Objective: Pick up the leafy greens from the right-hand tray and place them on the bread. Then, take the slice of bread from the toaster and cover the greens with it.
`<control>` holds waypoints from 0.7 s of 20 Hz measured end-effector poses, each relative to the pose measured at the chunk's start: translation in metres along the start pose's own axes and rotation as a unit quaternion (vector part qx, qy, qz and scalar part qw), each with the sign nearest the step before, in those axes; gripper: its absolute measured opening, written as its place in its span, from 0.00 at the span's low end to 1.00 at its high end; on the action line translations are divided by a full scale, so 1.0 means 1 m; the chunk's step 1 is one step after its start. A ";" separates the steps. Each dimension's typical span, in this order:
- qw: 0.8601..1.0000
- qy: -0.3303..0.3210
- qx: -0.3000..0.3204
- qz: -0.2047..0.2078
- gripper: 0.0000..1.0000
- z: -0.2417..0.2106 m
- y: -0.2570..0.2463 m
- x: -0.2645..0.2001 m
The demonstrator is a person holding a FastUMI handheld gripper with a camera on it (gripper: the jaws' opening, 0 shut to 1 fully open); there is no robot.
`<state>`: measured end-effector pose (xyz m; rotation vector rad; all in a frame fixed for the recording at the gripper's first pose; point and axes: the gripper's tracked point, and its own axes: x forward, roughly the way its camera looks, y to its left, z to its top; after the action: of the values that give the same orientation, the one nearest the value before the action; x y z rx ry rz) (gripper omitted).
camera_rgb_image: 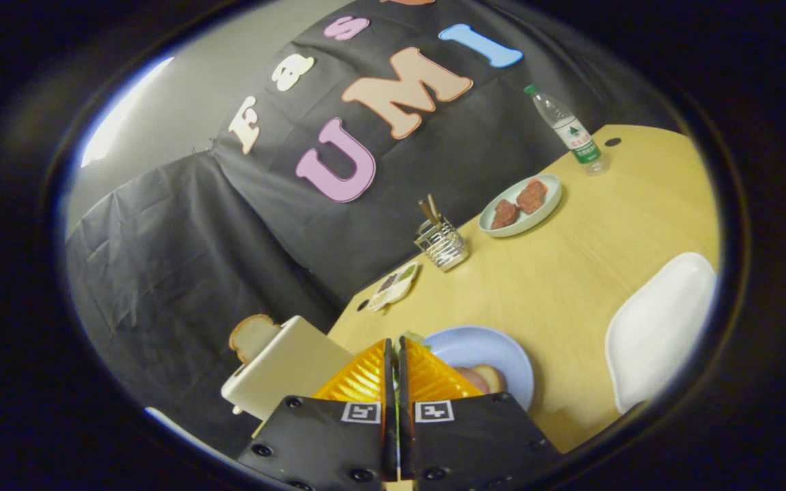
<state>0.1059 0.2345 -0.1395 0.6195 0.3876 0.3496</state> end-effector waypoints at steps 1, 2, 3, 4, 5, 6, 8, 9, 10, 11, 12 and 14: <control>1.000 0.009 -0.008 -0.014 0.04 -0.006 -0.008 0.000; 0.999 0.017 -0.016 -0.028 0.04 -0.011 -0.016 0.002; 0.999 0.023 -0.024 -0.041 0.04 -0.013 -0.024 0.003; 0.998 0.028 -0.031 -0.051 0.04 -0.017 -0.029 0.005; 0.997 0.037 -0.038 -0.061 0.04 -0.023 -0.035 0.006; 0.996 0.044 -0.044 -0.070 0.05 -0.026 -0.041 0.006; 0.994 0.049 -0.055 -0.084 0.05 -0.029 -0.049 0.007; 0.993 0.052 -0.062 -0.087 0.05 -0.029 -0.051 0.007; 0.992 0.053 -0.069 -0.090 0.05 -0.030 -0.052 0.005; 0.991 0.053 -0.077 -0.091 0.04 -0.029 -0.051 0.006; 0.990 0.055 -0.091 -0.096 0.08 -0.031 -0.053 0.004; 0.987 0.054 -0.108 -0.103 0.16 -0.030 -0.054 0.004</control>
<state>0.1064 0.2095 -0.1962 0.3446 0.5063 0.2244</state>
